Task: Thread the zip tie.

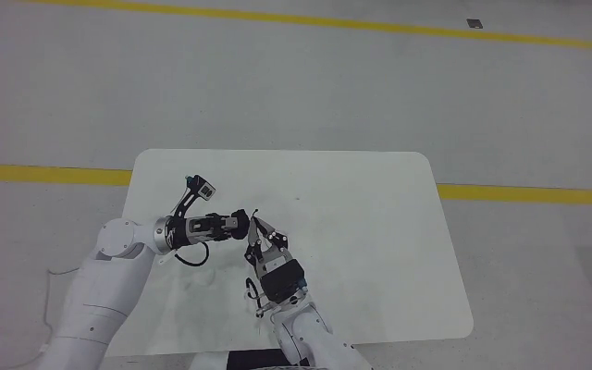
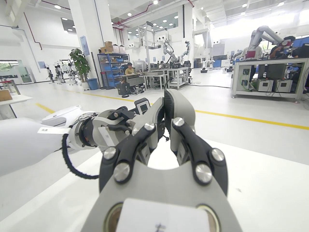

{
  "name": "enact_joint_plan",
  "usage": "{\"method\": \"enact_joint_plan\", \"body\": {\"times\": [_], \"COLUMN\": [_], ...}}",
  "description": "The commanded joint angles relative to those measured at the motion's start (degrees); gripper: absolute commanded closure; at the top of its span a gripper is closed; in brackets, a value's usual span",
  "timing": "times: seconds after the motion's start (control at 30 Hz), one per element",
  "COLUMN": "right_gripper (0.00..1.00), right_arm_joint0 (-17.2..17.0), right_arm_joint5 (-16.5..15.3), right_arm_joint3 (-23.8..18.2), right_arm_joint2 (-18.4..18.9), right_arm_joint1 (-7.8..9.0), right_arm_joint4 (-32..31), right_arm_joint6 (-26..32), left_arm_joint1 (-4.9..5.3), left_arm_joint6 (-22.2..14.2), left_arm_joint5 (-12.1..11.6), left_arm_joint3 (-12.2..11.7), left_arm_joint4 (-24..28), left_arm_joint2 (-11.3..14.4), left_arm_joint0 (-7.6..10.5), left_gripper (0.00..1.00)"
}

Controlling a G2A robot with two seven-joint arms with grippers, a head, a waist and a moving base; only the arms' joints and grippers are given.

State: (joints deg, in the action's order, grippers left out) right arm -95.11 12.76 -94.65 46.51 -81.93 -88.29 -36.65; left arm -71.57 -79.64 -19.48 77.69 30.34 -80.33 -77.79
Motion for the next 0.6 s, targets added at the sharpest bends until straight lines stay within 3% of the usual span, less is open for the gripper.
{"method": "enact_joint_plan", "body": {"times": [0.0,0.57], "right_gripper": [1.0,1.0], "right_arm_joint0": [-0.04,-0.5], "right_arm_joint5": [0.09,-1.3], "right_arm_joint3": [-0.04,0.01], "right_arm_joint2": [0.01,0.52], "right_arm_joint1": [-0.02,-0.06], "right_arm_joint4": [0.13,2.61], "right_arm_joint6": [0.03,0.75], "left_arm_joint1": [0.0,0.0], "left_arm_joint6": [0.0,0.0], "left_arm_joint5": [0.0,0.0], "left_arm_joint3": [0.0,0.0], "left_arm_joint4": [0.0,0.0], "left_arm_joint2": [0.0,0.0], "left_arm_joint0": [0.0,0.0], "left_gripper": [1.0,1.0]}}
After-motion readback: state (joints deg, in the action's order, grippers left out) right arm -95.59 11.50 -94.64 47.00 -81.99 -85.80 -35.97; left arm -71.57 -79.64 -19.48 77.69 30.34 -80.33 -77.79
